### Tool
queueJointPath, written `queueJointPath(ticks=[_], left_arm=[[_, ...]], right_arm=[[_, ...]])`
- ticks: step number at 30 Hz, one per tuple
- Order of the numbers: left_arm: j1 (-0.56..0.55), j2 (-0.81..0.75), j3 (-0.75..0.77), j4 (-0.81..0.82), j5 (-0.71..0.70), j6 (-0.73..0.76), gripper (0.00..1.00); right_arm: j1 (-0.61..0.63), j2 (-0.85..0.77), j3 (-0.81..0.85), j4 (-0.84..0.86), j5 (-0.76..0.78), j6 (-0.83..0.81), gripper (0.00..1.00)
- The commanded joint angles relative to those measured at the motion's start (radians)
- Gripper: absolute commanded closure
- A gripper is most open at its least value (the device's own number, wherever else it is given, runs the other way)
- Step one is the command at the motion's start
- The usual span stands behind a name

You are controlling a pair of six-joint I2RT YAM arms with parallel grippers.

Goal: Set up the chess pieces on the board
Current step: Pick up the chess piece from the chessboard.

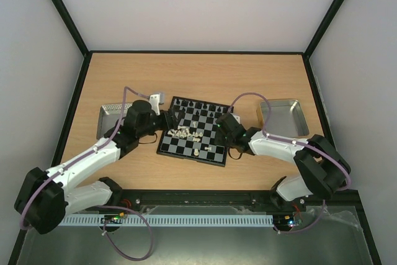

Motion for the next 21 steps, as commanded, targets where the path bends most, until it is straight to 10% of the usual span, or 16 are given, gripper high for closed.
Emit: queueJointPath(ticks=[1,21], left_arm=[[-0.015,0.008,-0.011,0.041,0.017,-0.030,0.31],[-0.117,0.089,-0.072,0.136,0.036,-0.153,0.31]], right_arm=[[-0.001,-0.029,-0.027,0.004,0.000,0.032,0.95],[-0.002,-0.105,-0.109,0.187,-0.015,0.192,0.98]])
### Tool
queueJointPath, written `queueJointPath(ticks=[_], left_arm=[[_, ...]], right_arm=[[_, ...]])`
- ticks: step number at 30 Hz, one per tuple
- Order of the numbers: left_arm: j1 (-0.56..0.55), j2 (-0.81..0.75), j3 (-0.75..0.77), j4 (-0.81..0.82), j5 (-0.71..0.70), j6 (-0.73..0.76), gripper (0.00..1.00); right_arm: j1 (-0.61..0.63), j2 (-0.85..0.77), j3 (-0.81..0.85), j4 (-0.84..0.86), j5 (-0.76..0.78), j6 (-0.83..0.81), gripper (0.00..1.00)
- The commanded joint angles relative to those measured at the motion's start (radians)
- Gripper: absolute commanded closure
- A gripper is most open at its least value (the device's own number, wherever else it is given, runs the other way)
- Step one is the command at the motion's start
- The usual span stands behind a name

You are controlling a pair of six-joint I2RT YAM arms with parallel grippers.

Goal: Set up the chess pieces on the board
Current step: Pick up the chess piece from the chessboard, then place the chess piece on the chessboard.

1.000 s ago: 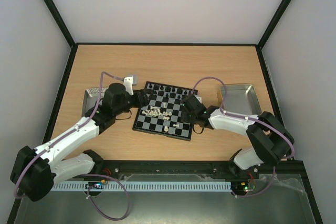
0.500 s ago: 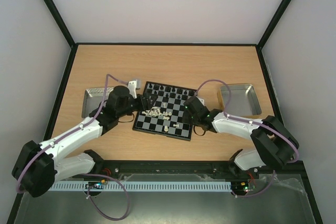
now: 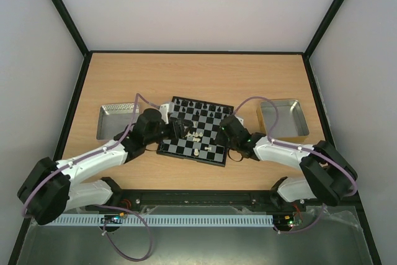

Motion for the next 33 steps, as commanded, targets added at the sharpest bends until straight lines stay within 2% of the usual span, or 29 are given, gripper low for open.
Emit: queueJointPath(ticks=[1,10,17,23,28,33], left_arm=[[-0.009,0.038,-0.006,0.065,0.029,-0.047,0.31],[-0.012,0.148,0.013,0.156,0.115,-0.131,0.36],[-0.018,0.240,-0.009,0.312,0.181,-0.202,0.47],[-0.018,0.288,-0.029,0.452,0.224,-0.239,0.52],[-0.018,0.316,-0.027,0.468,0.229,-0.253,0.60],[-0.018,0.331,-0.025,0.465,0.210,-0.252,0.61]], right_arm=[[-0.002,-0.045,-0.027,0.083,0.006,0.068,0.98],[-0.002,-0.070,-0.033,0.214,-0.059,0.143,0.98],[-0.014,-0.074,-0.013,0.290,-0.196,0.151,0.98],[-0.031,-0.078,-0.008,0.323,-0.300,0.146,0.98],[-0.062,-0.079,-0.025,0.356,-0.363,0.170,0.98],[-0.074,-0.081,-0.038,0.388,-0.391,0.195,0.98]])
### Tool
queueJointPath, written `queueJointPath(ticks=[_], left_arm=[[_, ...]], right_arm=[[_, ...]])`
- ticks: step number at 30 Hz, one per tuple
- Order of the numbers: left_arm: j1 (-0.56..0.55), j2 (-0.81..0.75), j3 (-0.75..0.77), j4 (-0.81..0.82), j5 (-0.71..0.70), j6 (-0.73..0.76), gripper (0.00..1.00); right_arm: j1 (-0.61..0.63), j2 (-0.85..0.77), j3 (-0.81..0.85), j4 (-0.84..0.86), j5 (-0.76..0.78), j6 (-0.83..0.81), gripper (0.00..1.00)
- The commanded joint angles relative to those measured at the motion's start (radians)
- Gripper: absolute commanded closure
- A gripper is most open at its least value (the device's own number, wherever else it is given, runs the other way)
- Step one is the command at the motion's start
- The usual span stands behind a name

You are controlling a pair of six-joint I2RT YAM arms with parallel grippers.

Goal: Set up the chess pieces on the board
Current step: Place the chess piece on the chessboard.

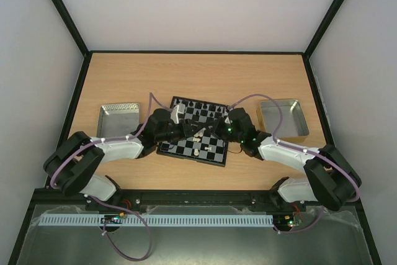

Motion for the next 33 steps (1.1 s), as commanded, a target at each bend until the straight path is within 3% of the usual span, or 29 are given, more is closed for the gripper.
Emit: queueJointPath(ticks=[1,9,23,24,26,29,33], left_arm=[[-0.006,0.020,-0.009,0.054,0.000,-0.006,0.61],[-0.016,0.032,0.007,0.064,0.045,0.013,0.80],[-0.036,0.027,0.093,-0.090,0.001,0.157,0.96],[-0.039,0.025,0.101,-0.112,-0.005,0.168,0.96],[-0.050,0.024,0.127,-0.177,-0.034,0.202,0.97],[-0.077,0.025,0.185,-0.328,-0.099,0.272,0.98],[-0.134,0.049,0.289,-0.540,-0.184,0.372,0.98]], right_arm=[[-0.011,-0.025,-0.014,0.055,-0.046,0.031,0.98],[-0.019,-0.018,-0.021,0.067,-0.056,0.039,0.98],[-0.019,-0.063,-0.030,0.005,-0.017,-0.007,0.96],[-0.019,-0.071,-0.021,-0.023,-0.002,-0.016,0.94],[-0.019,-0.087,0.004,-0.098,0.047,-0.039,0.79],[-0.020,-0.120,0.037,-0.217,0.158,-0.061,0.65],[-0.019,-0.180,0.065,-0.357,0.356,-0.047,0.56]])
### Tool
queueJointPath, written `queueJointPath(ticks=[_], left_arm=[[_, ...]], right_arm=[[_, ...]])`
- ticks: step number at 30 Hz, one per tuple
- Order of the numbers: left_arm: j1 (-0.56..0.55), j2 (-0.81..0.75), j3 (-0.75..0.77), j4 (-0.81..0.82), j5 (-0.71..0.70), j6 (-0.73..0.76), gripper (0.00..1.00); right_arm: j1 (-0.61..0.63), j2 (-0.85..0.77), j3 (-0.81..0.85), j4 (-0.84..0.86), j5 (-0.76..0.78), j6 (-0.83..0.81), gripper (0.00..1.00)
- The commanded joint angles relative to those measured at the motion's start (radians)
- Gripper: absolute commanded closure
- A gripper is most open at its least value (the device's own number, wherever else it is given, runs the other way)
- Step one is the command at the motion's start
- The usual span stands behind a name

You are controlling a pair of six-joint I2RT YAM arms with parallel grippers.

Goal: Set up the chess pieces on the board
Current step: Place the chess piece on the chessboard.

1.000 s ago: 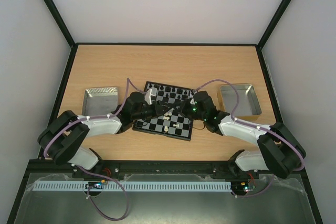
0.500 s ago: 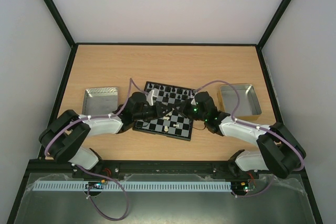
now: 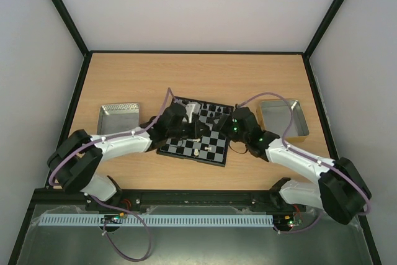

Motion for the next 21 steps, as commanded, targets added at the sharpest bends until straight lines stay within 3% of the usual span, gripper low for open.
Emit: queueJointPath(ticks=[1,5,11,21], left_arm=[[-0.064,0.033,0.127,-0.293,-0.130,0.155,0.98],[-0.136,0.097,0.239,-0.492,-0.208,0.234,0.98],[-0.221,0.192,0.345,-0.624,-0.283,0.259,0.98],[-0.321,0.323,0.518,-0.759,-0.391,0.216,0.98]], right_arm=[[0.000,-0.079,0.056,-0.218,0.283,-0.004,0.55],[0.000,-0.142,0.068,-0.346,0.492,0.026,0.53],[0.000,-0.294,0.051,-0.518,0.734,0.067,0.51],[0.000,-0.485,-0.028,-0.548,0.793,0.037,0.48]])
